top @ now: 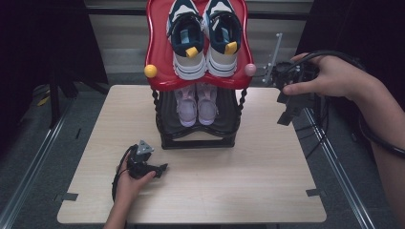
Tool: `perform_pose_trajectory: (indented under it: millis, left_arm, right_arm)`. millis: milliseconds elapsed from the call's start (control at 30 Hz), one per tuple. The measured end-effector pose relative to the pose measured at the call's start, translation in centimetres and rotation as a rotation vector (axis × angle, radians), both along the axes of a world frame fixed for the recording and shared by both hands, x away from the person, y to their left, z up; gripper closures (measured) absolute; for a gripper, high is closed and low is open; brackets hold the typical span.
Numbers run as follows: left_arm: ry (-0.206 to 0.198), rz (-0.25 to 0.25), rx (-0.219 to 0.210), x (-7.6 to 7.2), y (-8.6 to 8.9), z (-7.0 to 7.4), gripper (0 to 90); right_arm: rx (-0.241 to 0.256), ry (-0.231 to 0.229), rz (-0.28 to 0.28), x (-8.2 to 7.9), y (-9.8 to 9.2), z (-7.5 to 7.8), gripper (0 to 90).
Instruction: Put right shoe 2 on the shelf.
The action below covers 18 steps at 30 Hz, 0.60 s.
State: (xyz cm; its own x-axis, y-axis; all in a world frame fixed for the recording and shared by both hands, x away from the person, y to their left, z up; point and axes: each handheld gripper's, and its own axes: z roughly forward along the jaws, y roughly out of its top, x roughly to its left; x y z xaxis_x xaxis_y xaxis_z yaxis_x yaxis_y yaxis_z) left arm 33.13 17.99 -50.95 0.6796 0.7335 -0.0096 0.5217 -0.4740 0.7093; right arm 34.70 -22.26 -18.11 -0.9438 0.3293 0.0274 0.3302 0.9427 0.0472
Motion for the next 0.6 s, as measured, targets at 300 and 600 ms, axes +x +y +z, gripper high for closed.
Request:
perform_pose_trajectory:
  millis: [300,600]
  left_arm:
    - [-0.001,0.002,-0.008,0.0,0.0,0.0,8.3]
    - [0.002,0.005,-0.006,0.0,0.0,0.0,8.3]
  right_arm:
    - [-0.005,0.025,-0.007,-0.2,-0.5,-2.2,21.3]
    - [-0.010,0.031,-0.004,-0.4,-0.7,-4.1,21.3]
